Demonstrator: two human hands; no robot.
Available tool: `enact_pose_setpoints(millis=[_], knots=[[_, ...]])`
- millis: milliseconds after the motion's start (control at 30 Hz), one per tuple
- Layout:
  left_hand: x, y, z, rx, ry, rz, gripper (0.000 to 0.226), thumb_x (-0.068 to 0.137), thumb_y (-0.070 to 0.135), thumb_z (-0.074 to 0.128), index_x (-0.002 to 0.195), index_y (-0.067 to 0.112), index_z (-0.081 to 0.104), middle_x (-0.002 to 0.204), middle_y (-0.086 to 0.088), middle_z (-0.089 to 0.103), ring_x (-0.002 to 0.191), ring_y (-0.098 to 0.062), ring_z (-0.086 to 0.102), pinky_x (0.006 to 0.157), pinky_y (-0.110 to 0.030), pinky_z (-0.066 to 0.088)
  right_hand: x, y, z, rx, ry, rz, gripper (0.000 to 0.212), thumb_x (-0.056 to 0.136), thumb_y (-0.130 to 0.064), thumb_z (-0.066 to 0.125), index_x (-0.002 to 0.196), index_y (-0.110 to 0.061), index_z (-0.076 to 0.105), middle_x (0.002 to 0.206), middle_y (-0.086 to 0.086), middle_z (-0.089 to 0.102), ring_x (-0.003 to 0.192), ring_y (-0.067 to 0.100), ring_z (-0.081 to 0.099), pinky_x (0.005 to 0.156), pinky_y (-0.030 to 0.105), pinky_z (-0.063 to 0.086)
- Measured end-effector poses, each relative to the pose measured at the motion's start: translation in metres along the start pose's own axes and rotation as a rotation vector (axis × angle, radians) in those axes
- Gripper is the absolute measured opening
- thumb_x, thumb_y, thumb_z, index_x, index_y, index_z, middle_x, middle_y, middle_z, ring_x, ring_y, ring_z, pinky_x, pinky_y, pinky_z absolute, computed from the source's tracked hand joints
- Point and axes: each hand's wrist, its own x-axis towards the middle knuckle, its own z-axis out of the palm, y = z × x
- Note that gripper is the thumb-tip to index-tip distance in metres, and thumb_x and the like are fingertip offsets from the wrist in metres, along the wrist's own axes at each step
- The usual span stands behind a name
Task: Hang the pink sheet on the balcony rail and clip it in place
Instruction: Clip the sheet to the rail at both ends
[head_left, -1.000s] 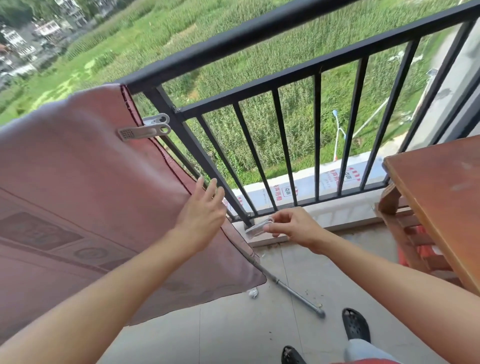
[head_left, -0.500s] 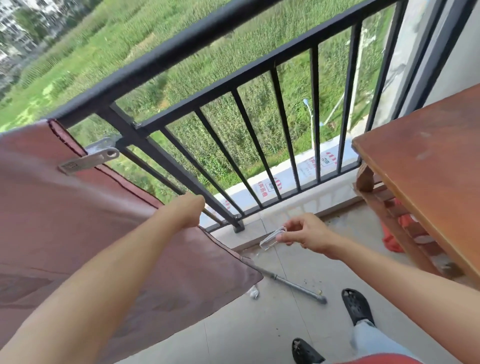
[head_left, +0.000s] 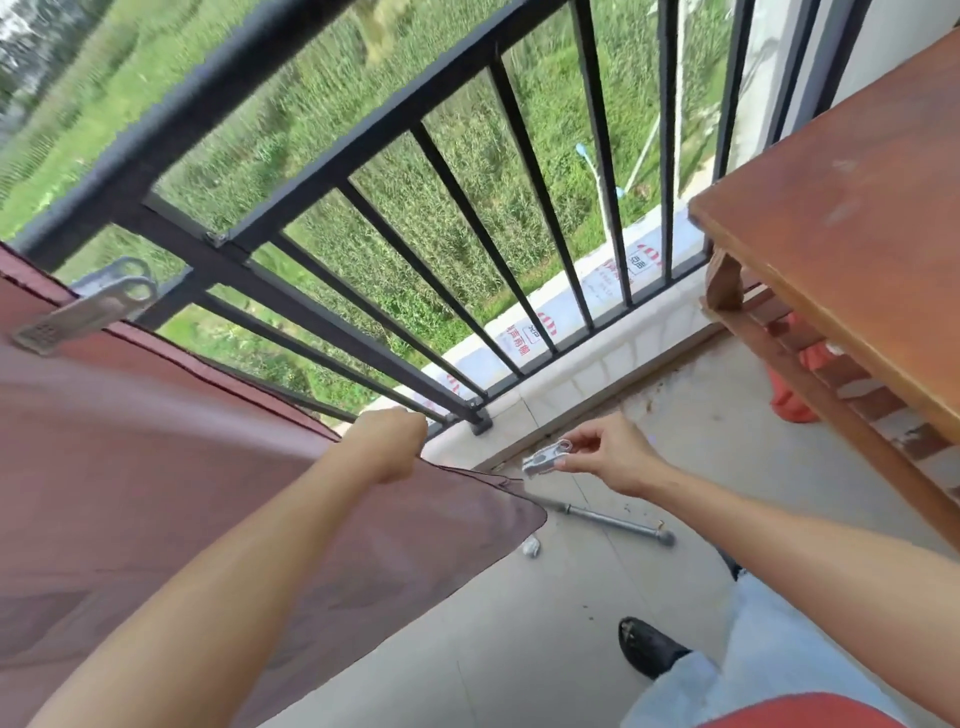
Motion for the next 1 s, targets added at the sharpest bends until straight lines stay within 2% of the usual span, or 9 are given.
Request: enact_pose_setpoints(millis=[100, 200, 300, 400, 500, 700, 833, 1000], knots=[[0.005, 0.000, 0.014, 0.005, 0.005, -0.008, 0.020, 0.083, 0.011, 0.053, 0.100, 0.016, 0.063, 0.096, -0.006, 0.057, 0.074, -0.025, 0.052, 0.064, -0.033, 0.045, 0.013, -0.002, 0.027, -0.081, 0.067, -0.043, 0.019, 0.070, -0.033, 0.084, 0.080, -0.018, 0.078, 0.068, -0.002, 0.071, 0.064, 0.013, 0.060, 0.060, 0.028, 0.042], [0.011, 0.006, 0.024, -0.038, 0.045, -0.027, 0.013, 0.081, 0.015, 0.057, 0.091, 0.020, 0.065, 0.089, -0.004, 0.058, 0.072, -0.025, 0.055, 0.063, -0.034, 0.050, 0.027, -0.011, 0.058, -0.126, 0.067, -0.125, 0.021, 0.072, -0.035, 0.081, 0.077, -0.015, 0.077, 0.070, 0.001, 0.072, 0.068, 0.018, 0.062, 0.061, 0.032, 0.043], [0.017, 0.005, 0.029, -0.072, 0.087, -0.030, 0.019, 0.079, 0.012, 0.058, 0.088, 0.026, 0.069, 0.088, 0.000, 0.063, 0.077, -0.024, 0.061, 0.060, -0.031, 0.048, 0.039, -0.024, 0.079, -0.164, 0.032, -0.218, 0.019, 0.077, -0.032, 0.079, 0.084, -0.014, 0.079, 0.076, -0.001, 0.072, 0.069, 0.011, 0.056, 0.062, 0.025, 0.037], [0.020, 0.003, 0.030, -0.109, 0.115, -0.033, 0.023, 0.080, 0.012, 0.058, 0.091, 0.028, 0.071, 0.091, 0.001, 0.064, 0.083, -0.025, 0.063, 0.065, -0.032, 0.050, 0.049, -0.032, 0.089, -0.140, 0.014, -0.260, 0.018, 0.078, -0.029, 0.078, 0.084, -0.012, 0.077, 0.066, -0.013, 0.060, 0.064, 0.003, 0.051, 0.056, 0.010, 0.032], [0.021, 0.004, 0.032, -0.111, 0.134, -0.037, 0.024, 0.080, 0.012, 0.057, 0.091, 0.027, 0.072, 0.095, -0.001, 0.065, 0.086, -0.027, 0.064, 0.064, -0.031, 0.047, 0.058, -0.036, 0.096, -0.119, -0.009, -0.283, 0.014, 0.076, -0.027, 0.080, 0.078, -0.013, 0.077, 0.059, -0.019, 0.053, 0.059, -0.004, 0.049, 0.054, 0.009, 0.033], [0.017, 0.006, 0.027, -0.161, 0.144, -0.059, 0.019, 0.082, 0.018, 0.057, 0.094, 0.020, 0.071, 0.096, -0.004, 0.065, 0.084, -0.029, 0.063, 0.065, -0.033, 0.048, 0.066, -0.029, 0.111, 0.011, -0.058, -0.247, 0.011, 0.073, -0.023, 0.083, 0.074, -0.015, 0.077, 0.061, -0.016, 0.061, 0.058, -0.007, 0.053, 0.055, 0.009, 0.035], [0.018, 0.006, 0.028, -0.148, 0.172, -0.065, 0.023, 0.083, 0.009, 0.053, 0.093, 0.019, 0.070, 0.094, -0.004, 0.064, 0.081, -0.028, 0.062, 0.062, -0.033, 0.048, 0.068, -0.019, 0.111, 0.106, -0.051, -0.217, 0.015, 0.073, -0.021, 0.084, 0.081, -0.010, 0.078, 0.064, -0.017, 0.063, 0.059, -0.010, 0.056, 0.057, 0.008, 0.037], [0.020, 0.005, 0.029, -0.157, 0.186, -0.058, 0.020, 0.083, 0.010, 0.056, 0.092, 0.020, 0.071, 0.091, -0.002, 0.065, 0.076, -0.026, 0.062, 0.059, -0.032, 0.047, 0.075, -0.011, 0.114, 0.134, -0.070, -0.187, 0.027, 0.073, -0.020, 0.084, 0.099, -0.014, 0.076, 0.072, -0.015, 0.065, 0.055, -0.010, 0.054, 0.059, 0.007, 0.038]])
